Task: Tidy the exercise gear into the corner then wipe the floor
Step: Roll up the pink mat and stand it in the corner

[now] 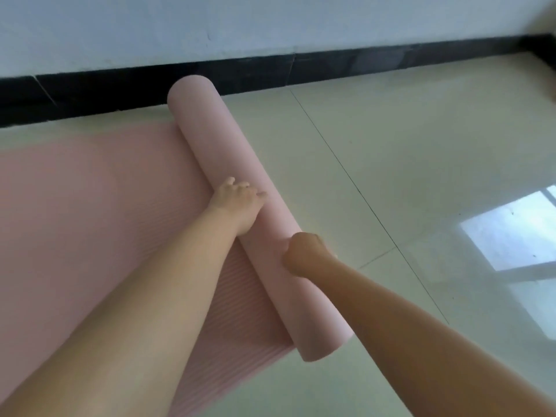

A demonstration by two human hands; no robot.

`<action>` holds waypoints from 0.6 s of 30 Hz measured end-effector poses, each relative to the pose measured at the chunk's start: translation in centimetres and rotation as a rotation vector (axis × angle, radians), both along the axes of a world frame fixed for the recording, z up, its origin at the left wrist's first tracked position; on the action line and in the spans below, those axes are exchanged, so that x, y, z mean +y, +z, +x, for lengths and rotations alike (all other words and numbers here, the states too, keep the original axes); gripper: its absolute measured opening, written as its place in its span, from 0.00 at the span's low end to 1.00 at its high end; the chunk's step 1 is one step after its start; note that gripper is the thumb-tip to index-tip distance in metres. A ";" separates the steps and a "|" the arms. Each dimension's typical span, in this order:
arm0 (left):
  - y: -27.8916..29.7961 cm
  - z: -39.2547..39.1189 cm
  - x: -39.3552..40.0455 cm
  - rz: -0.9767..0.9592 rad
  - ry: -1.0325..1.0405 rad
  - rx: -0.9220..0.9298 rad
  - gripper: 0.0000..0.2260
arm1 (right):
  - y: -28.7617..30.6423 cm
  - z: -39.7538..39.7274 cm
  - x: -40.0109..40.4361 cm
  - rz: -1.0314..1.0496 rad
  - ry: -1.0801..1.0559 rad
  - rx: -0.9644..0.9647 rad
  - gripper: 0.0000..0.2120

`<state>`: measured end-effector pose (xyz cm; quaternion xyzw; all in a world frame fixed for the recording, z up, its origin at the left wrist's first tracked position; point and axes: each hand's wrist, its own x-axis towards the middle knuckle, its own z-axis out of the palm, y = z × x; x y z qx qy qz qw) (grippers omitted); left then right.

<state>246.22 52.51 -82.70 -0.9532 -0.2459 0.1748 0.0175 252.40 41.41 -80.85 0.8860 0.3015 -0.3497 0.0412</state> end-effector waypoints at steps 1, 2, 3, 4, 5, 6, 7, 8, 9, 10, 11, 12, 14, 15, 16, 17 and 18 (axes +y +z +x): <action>-0.1 -0.5 0.1 -0.007 0.021 -0.003 0.22 | 0.0 -0.2 0.2 0.000 0.043 -0.021 0.14; -0.2 -1.0 0.0 -0.013 0.040 0.006 0.24 | -0.2 -0.4 0.4 0.010 0.076 -0.032 0.13; -0.3 -1.5 0.0 -0.008 0.061 0.026 0.26 | -0.5 -0.5 0.8 0.032 0.097 -0.017 0.13; -0.4 -2.1 0.0 -0.004 0.085 0.047 0.26 | -0.6 -0.8 1.2 0.042 0.104 -0.001 0.13; -0.6 -2.6 0.0 -0.008 0.113 0.056 0.25 | -0.9 -1.0 1.5 0.059 0.113 0.007 0.12; -0.8 -3.3 0.0 -0.018 0.142 0.054 0.24 | -1.1 -1.3 1.7 0.060 0.100 0.023 0.10; -0.9 -3.9 -0.1 -0.027 0.164 0.047 0.23 | -1.2 -1.5 1.8 0.083 0.096 0.035 0.08; -1.0 -4.5 -0.2 -0.029 0.174 0.030 0.22 | -1.4 -1.8 1.7 0.122 0.074 0.033 0.09; -1.1 -5.1 -0.2 -0.020 0.173 0.010 0.21 | -1.6 -2.1 1.7 0.161 0.052 0.019 0.13; -1.1 -5.6 -0.3 -0.009 0.169 -0.004 0.19 | -1.8 -2.4 1.7 0.175 0.034 0.014 0.16; -1.1 -5.9 -0.4 -0.001 0.156 0.009 0.19 | -2.0 -2.5 1.6 0.179 0.026 0.026 0.17; -1.1 -6.2 -0.6 0.011 0.130 0.045 0.18 | -2.2 -2.7 1.7 0.176 0.003 0.062 0.16; -1.1 -6.5 -1.1 0.040 0.079 0.126 0.19 | -2.6 -2.9 1.6 0.136 0.006 0.128 0.10; -1.0 -6.5 -1.3 0.054 0.074 0.147 0.19 | -2.8 -3.0 1.4 0.117 0.050 0.127 0.09; -1.0 -6.6 -1.6 0.069 0.085 0.147 0.19 | -2.8 -3.1 1.0 0.120 0.092 0.109 0.10; -0.9 -6.6 -1.7 0.082 0.096 0.137 0.20 | -2.7 -3.1 0.6 0.144 0.144 0.077 0.13; -0.8 -6.7 -1.9 0.089 0.106 0.129 0.22 | -2.6 -3.2 0.3 0.174 0.187 0.046 0.15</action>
